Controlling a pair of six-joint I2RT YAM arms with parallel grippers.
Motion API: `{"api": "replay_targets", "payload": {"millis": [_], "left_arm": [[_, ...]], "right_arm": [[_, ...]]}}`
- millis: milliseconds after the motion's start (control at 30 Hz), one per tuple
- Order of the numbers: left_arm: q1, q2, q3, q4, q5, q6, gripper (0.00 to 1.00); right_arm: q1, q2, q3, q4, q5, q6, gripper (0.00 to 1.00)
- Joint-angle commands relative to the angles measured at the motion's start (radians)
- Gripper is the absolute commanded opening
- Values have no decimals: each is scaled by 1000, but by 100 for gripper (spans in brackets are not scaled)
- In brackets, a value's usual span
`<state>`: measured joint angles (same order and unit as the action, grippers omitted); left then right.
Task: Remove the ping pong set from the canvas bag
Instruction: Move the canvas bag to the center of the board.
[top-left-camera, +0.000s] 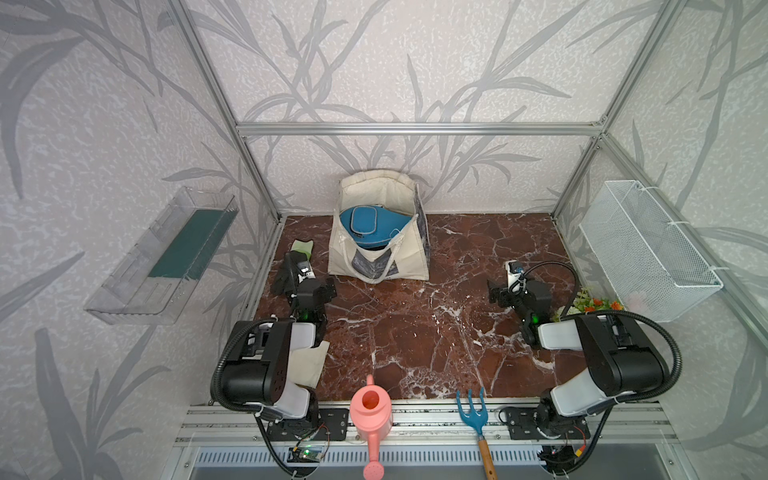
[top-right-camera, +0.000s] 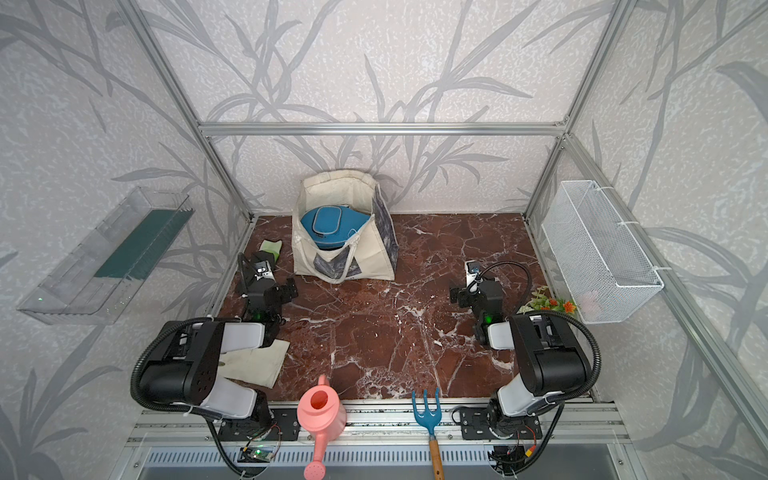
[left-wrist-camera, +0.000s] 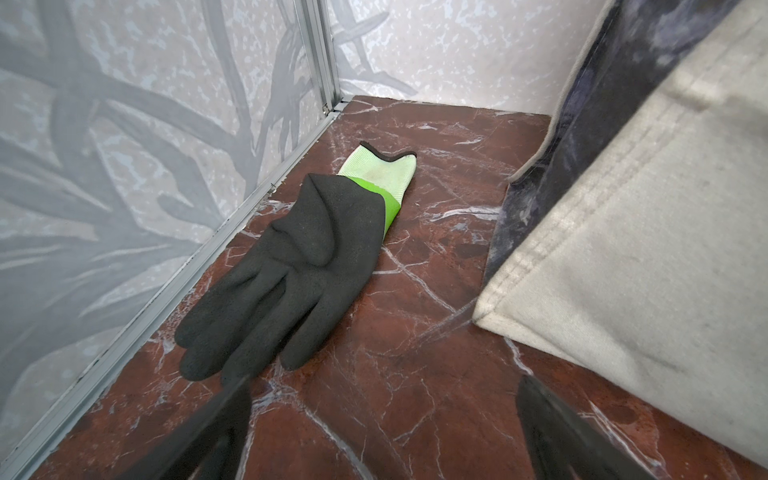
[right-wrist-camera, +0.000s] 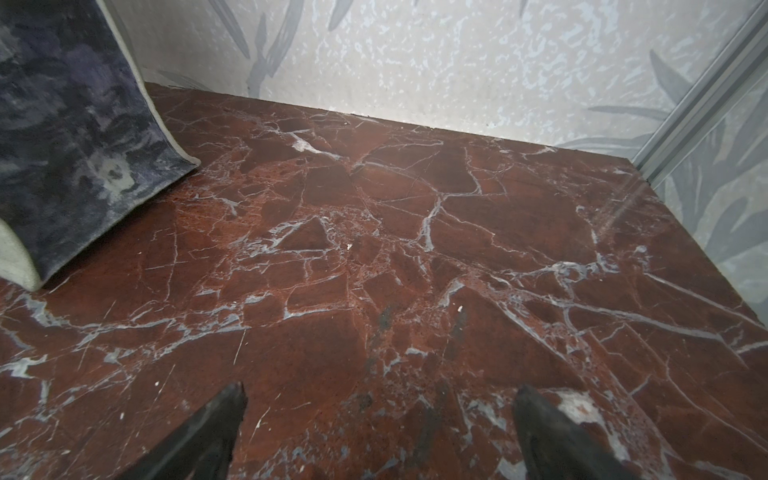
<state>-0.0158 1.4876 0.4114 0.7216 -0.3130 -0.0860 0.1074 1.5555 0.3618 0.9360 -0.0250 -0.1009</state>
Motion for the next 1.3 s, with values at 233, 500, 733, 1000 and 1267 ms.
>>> {"api": "replay_targets", "payload": {"millis": [233, 500, 733, 1000, 1267], "left_arm": [[-36, -366, 518, -976, -160, -71, 99], [-49, -164, 1036, -1336, 91, -51, 99], [-55, 150, 1470, -1538, 299, -41, 99], [-53, 420, 1715, -1614, 350, -50, 98], [-53, 575, 1888, -1731, 333, -46, 43]], "right_arm": [[246, -438, 362, -881, 217, 44, 99], [530, -210, 964, -1284, 261, 238, 99], [572, 83, 1359, -1380, 250, 376, 99], [572, 551, 1902, -1589, 221, 422, 99], [571, 938, 2528, -1951, 342, 392, 59]]}}
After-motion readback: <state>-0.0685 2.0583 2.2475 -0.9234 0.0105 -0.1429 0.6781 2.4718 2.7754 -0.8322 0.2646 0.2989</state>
